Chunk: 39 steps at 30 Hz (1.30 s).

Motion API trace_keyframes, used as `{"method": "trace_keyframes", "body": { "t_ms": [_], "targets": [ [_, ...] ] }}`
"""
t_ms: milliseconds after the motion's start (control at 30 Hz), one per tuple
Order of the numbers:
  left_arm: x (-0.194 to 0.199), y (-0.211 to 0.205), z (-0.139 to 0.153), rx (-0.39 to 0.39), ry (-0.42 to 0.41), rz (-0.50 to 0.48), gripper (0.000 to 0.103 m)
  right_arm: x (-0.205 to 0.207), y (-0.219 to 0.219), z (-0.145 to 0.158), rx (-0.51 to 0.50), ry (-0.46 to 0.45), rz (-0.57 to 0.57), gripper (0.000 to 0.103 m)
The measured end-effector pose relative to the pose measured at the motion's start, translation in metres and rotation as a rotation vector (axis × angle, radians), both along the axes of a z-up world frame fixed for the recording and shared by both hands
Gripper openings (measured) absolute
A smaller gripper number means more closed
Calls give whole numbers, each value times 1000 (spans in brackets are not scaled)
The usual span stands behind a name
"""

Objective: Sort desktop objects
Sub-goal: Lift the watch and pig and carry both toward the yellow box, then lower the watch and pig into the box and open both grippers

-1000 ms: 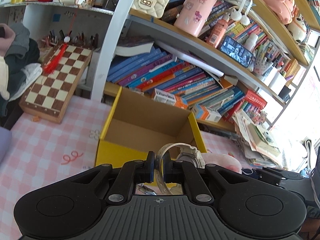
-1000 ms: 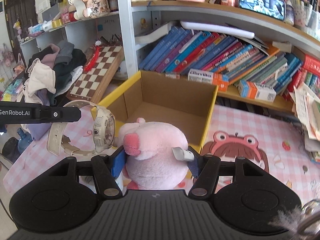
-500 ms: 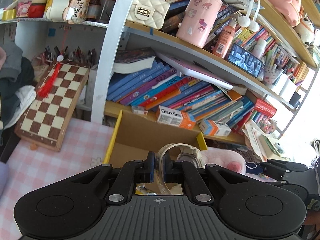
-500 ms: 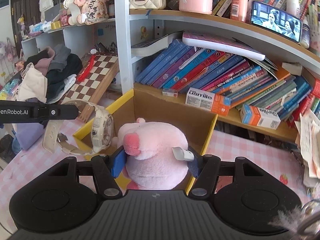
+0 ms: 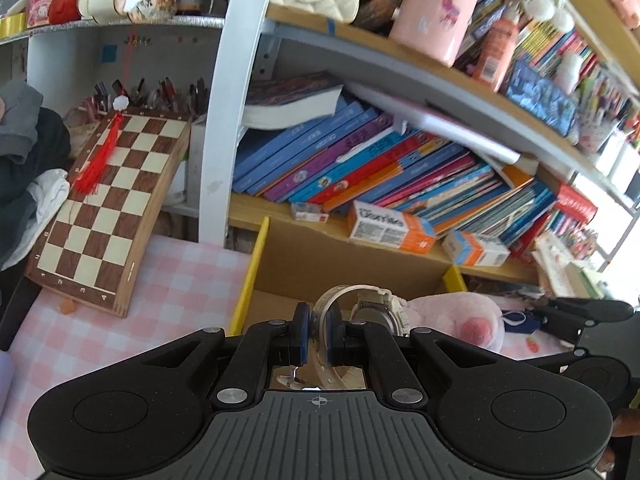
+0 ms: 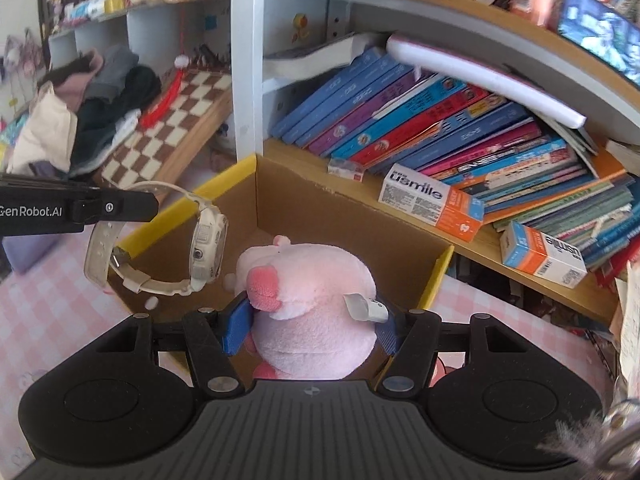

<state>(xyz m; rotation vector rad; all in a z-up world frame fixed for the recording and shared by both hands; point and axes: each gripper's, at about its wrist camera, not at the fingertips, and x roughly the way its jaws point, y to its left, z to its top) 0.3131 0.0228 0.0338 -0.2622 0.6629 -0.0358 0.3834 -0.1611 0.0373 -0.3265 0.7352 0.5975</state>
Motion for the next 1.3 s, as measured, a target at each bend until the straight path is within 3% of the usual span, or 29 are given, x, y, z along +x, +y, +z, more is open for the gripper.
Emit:
{"method": "trace_keyframes", "body": {
  "t_ms": [333, 733, 1100, 1300],
  "targets": [
    [31, -8, -28, 84, 72, -32, 7, 36, 28, -40, -123, 54, 112, 60],
    [52, -25, -50, 262, 114, -80, 7, 50, 49, -65, -228, 84, 227, 61],
    [62, -18, -59, 279, 147, -61, 7, 57, 57, -77, -271, 102, 261, 65],
    [61, -19, -61, 293, 154, -63, 20, 58, 56, -77, -277, 102, 258, 67]
  ]
}}
